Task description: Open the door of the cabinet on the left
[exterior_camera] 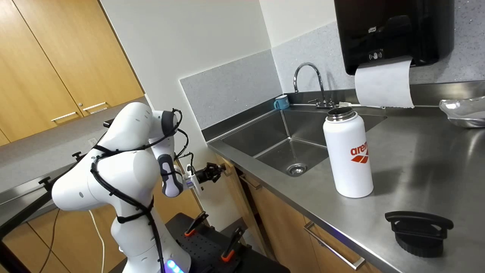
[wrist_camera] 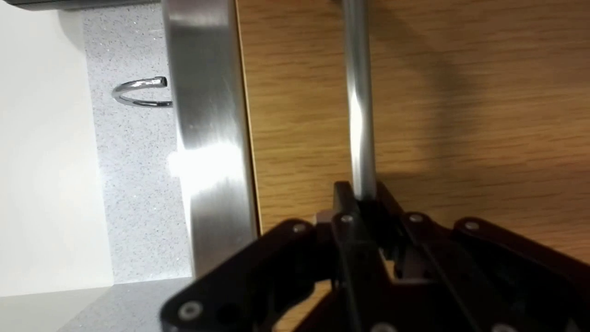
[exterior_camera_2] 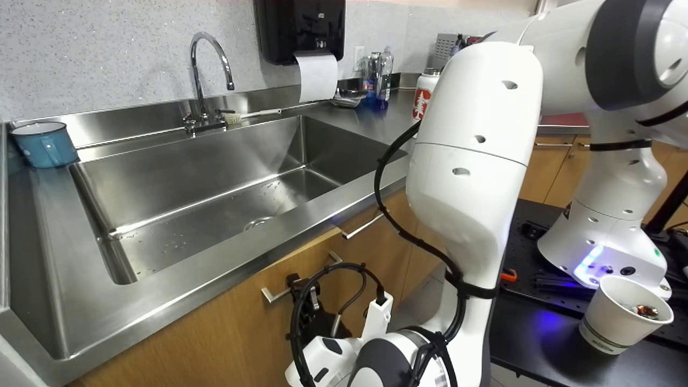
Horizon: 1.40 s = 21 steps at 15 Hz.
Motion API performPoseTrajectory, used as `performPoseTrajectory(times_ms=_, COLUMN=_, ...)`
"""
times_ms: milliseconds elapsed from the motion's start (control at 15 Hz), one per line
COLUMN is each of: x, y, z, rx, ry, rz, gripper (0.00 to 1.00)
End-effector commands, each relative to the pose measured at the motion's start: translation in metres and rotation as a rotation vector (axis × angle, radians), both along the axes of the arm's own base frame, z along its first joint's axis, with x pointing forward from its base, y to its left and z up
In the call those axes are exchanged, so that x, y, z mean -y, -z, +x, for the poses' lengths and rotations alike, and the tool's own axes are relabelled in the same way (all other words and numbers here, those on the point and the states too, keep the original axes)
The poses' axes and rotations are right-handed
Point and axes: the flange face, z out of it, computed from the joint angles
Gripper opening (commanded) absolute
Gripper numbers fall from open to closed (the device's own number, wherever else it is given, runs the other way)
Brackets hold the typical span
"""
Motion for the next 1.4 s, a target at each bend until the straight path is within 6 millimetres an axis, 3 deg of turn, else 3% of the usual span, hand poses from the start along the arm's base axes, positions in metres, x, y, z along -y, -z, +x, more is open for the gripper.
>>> performPoseTrajectory(times_ms=0, x=-0.041, y=-0.014, z=-0.038, rx=-0.010, ry=0.018, rz=0.042, gripper=0.03)
performPoseTrajectory(times_ms=400, x=-0.093, y=-0.025, z=-0.077, rx=-0.101, ry=0.082, rz=0.071, gripper=0.03)
performPoseTrajectory(times_ms=800, x=-0.142, y=-0.038, z=-0.100, rx=-0.140, ry=0.104, rz=0.125, gripper=0.03)
performPoseTrajectory(times_ms=867, x=-0.146, y=-0.041, z=-0.100, rx=-0.141, ry=0.112, rz=0.145, gripper=0.28)
performPoseTrajectory(times_ms=933, x=-0.148, y=-0.043, z=-0.098, rx=-0.145, ry=0.126, rz=0.168, gripper=0.40)
performPoseTrajectory(times_ms=1333, x=-0.156, y=-0.075, z=-0.093, rx=-0.285, ry=0.131, rz=0.445, gripper=0.84)
